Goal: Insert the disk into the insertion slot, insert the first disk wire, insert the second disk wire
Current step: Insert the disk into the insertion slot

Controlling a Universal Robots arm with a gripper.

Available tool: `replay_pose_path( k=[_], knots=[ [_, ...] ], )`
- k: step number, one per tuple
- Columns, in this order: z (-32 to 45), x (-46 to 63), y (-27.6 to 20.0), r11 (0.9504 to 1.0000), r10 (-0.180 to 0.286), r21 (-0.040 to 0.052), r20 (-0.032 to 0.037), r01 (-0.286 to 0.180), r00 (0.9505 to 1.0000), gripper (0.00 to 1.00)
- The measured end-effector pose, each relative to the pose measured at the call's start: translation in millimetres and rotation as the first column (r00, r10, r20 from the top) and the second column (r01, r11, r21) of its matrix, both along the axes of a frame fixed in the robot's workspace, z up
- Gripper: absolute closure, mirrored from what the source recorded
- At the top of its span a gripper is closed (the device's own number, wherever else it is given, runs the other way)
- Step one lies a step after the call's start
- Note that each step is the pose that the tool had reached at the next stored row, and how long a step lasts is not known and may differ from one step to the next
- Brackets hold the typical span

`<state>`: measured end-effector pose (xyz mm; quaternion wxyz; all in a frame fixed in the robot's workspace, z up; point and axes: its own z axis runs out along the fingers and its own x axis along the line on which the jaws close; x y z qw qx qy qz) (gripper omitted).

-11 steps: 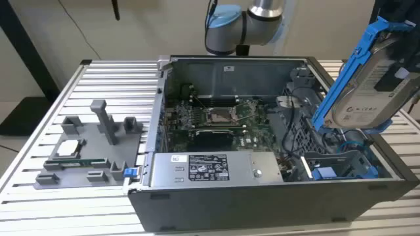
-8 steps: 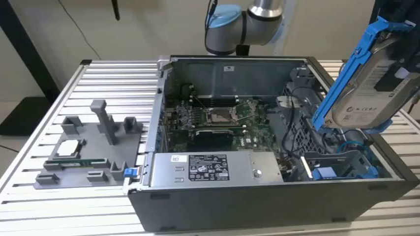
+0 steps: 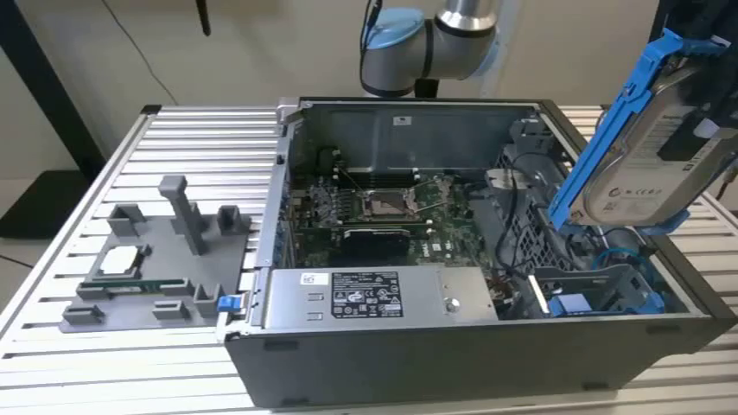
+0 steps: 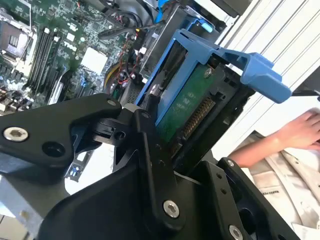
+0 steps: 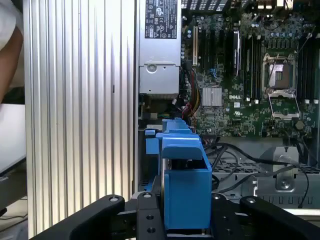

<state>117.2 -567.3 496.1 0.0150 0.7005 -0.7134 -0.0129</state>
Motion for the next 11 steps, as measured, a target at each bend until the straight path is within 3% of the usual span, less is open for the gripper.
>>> replay_pose_path(
  k=[7, 11],
  knots=[
    [-6.8, 0.0, -1.5, 1.0000, 0.000, -0.0001, 0.0057, 0.000, 1.0000, 1.00],
    [-13.9, 0.0, -7.3, 1.0000, -0.001, -0.0003, 0.0084, 0.001, 1.0000, 1.00]
  ],
)
